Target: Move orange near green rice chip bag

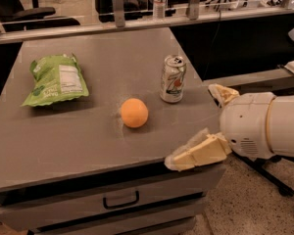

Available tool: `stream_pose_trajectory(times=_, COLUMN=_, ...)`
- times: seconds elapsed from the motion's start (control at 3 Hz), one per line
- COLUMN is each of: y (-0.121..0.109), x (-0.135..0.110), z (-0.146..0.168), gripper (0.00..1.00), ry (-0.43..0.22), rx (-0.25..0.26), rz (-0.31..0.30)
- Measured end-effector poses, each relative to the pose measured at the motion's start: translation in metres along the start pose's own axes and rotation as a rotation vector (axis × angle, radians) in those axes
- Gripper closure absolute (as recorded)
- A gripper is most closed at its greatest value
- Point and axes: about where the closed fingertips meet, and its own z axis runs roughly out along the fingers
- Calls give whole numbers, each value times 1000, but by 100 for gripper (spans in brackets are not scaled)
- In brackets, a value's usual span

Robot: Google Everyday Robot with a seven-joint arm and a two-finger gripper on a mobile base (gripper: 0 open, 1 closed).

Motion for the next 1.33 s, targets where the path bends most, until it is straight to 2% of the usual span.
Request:
stream_pose_trajectory(times=0.33, y=3, x=16, z=26, gripper=0, ry=-16, rx=36, rz=59)
stream_pose_trajectory(times=0.67, y=8, x=23, z=50, gripper=0, ry=-42, rx=46, rz=99)
stream_pose_trajectory(times=1.33, y=13, x=3, z=93, gripper=0, ry=-119, rx=7, rz=118)
